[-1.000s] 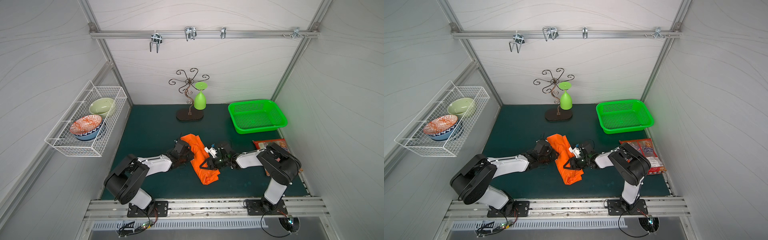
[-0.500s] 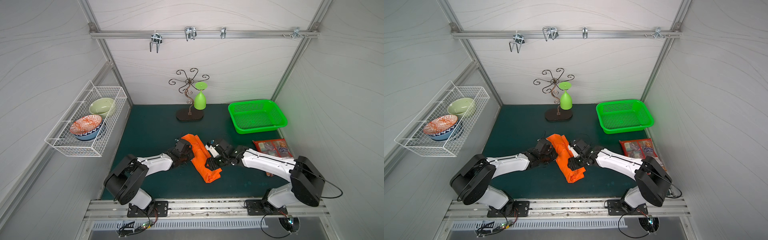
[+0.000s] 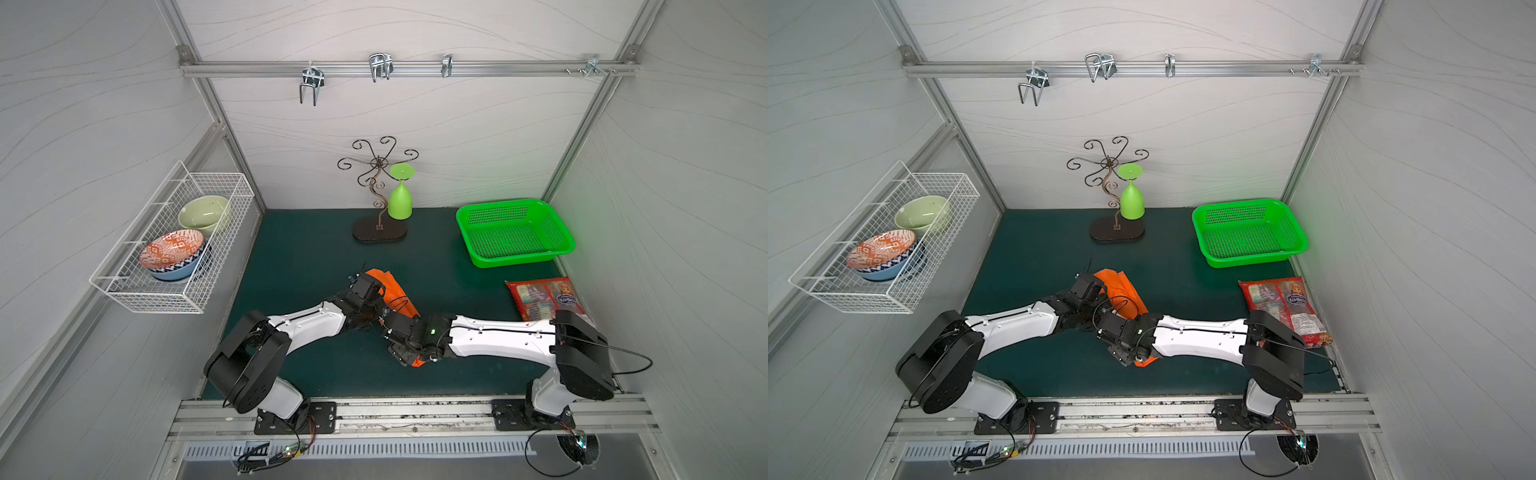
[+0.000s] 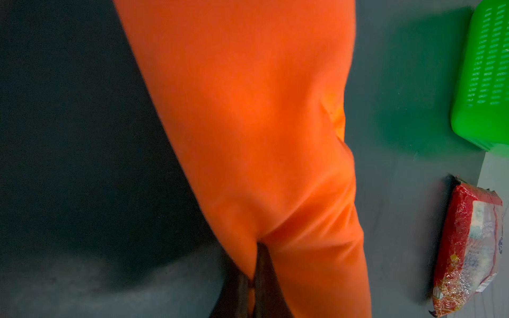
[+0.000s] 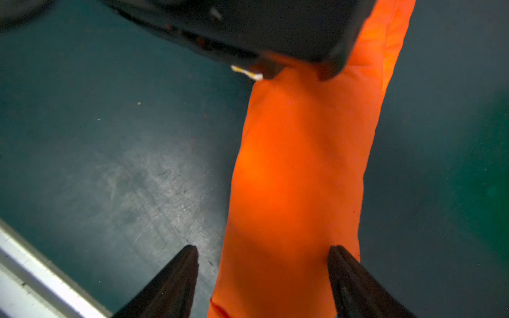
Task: Roll up the shorts
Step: Roll the shorts at the center of the board.
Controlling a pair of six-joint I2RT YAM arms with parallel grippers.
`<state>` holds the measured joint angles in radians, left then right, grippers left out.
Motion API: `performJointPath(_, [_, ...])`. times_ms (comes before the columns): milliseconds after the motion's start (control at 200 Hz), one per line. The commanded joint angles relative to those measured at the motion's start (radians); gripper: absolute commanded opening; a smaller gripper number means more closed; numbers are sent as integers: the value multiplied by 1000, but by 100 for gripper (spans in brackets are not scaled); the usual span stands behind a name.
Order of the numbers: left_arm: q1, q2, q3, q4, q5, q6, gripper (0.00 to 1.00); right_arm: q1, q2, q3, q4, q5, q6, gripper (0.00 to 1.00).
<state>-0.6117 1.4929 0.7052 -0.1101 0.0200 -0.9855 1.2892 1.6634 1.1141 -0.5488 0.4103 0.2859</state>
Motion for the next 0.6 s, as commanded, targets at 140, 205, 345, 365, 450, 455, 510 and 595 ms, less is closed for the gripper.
performJointPath(140, [-5,-33,40,-40,35,-31,0,0,112,22,77,63,-50,81])
performJointPath(205, [-5,-28,43,-42,49,-37,0,0,144,22,83,84,-45,81])
performJointPath(345, [-3,-25,43,-42,62,-44,0,-22,175,6,89,57,-12,67])
performJointPath(365, [-3,-25,43,-42,63,-44,0,-29,172,-2,96,39,-10,63])
performJointPath(450, [-2,-28,53,-45,65,-42,0,-62,146,-44,132,-46,6,38])
performJointPath(455, [-2,-29,54,-45,66,-41,0,-64,144,-47,133,-53,7,36])
performJointPath(510, [2,-34,65,-48,69,-35,0,-92,115,-78,166,-126,23,28])
performJointPath(595, [13,-48,86,-69,59,-16,9,-138,66,-129,223,-246,55,24])
